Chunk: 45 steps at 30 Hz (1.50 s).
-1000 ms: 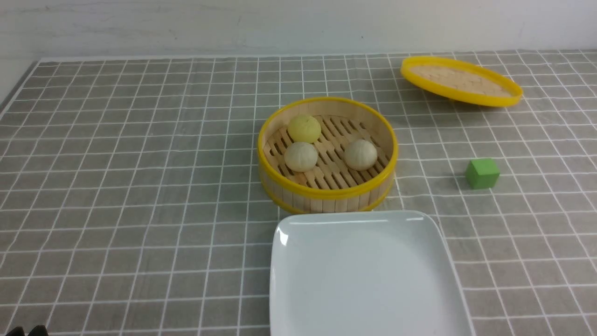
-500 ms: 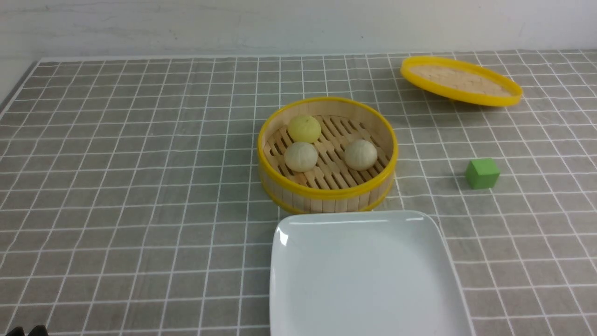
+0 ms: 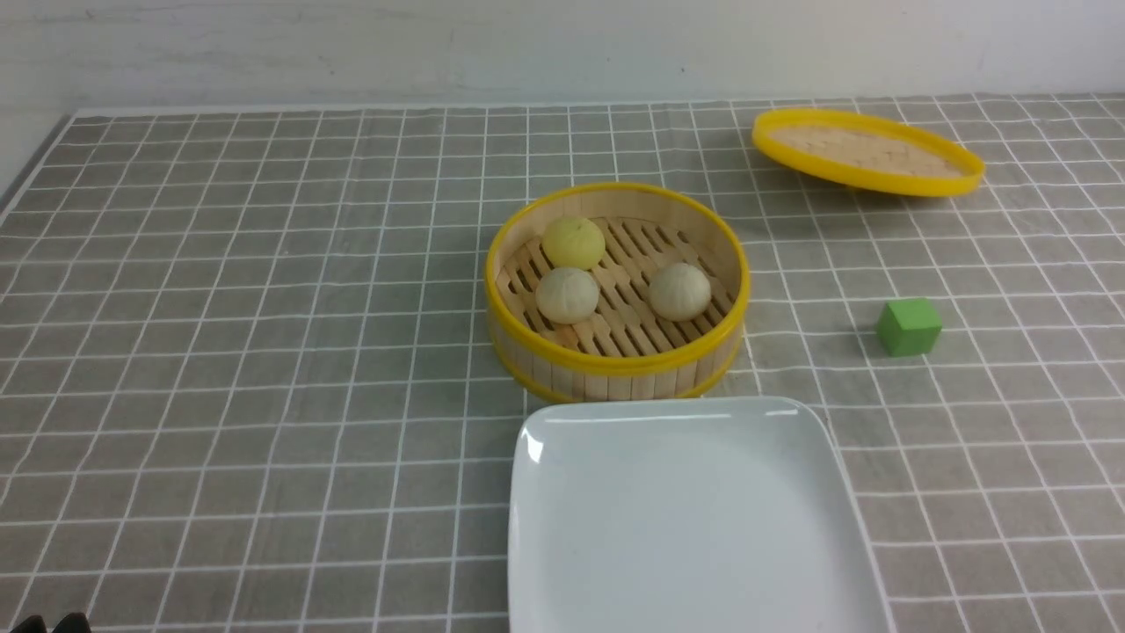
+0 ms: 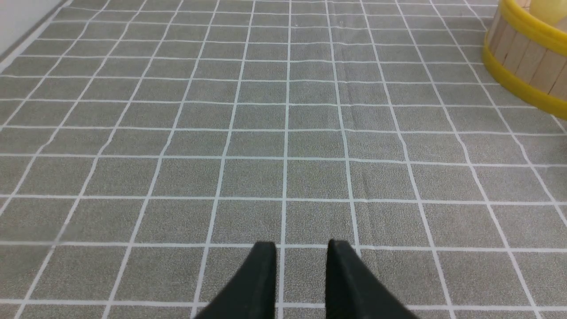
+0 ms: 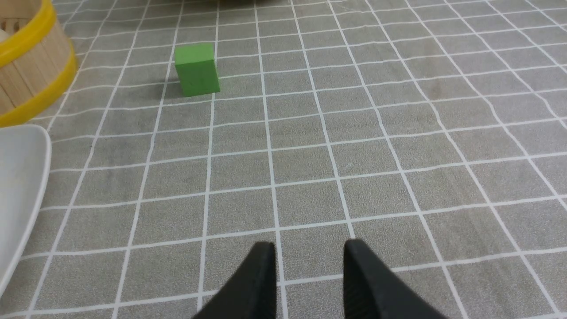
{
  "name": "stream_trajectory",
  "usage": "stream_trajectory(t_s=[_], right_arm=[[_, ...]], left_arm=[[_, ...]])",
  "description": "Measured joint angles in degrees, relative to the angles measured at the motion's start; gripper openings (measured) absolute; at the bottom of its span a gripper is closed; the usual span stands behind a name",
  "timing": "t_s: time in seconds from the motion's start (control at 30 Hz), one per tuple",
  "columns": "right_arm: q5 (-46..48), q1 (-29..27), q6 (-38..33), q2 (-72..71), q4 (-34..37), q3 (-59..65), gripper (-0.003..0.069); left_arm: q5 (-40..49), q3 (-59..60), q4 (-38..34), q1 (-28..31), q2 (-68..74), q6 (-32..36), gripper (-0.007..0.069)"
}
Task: Put the steamed buns into the plate on the grey tablecloth.
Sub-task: 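Reach toward a bun in the bamboo steamer with the right gripper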
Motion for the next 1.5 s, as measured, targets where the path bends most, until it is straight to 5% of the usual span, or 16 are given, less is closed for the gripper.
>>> stream_trajectory(t_s=[0.3,0.53,0.87,0.97,1.1,1.27,1.4,1.5], right_arm=[[-1.0,0.0,2.2,0.0,-0.8,0.2,0.0239],[-2.5,0.0,22.6,0.0,23.5,0.5,0.0239],[-6.5,0.0,25.5,0.0,29.6,0.1,0.0239],[-11.0,0.0,21.1,0.4,26.5,-5.8,0.0225],[-10.6,0.0,8.7,9.0,16.0,-22.7,0.0149],[13.7,0.0,-0.8,28.7,6.5,-39.5,0.0018],[28.0,0.0,-0.9,39.5,7.0,-41.5,-0.0012],[32.4,0.0,-7.2,51.3,15.0,-42.2,-0.0015]], left_arm=[[-0.9,0.1,-3.8,0.0,0.0,-4.3,0.0198],[-1.4,0.1,-31.5,0.0,0.0,-28.6,0.0203],[-4.2,-0.1,-38.9,0.0,0.0,-35.9,0.0209],[-3.7,-7.3,-41.4,0.0,0.0,-31.9,0.0173],[-0.7,-24.4,-39.3,0.0,3.4,-17.2,0.0063],[22.5,-37.9,-38.1,0.0,19.3,-6.7,0.0002],[33.3,-38.7,-37.1,0.0,29.1,-3.1,0.0002],[37.1,-38.7,-36.4,0.0,39.2,-1.8,0.0002]])
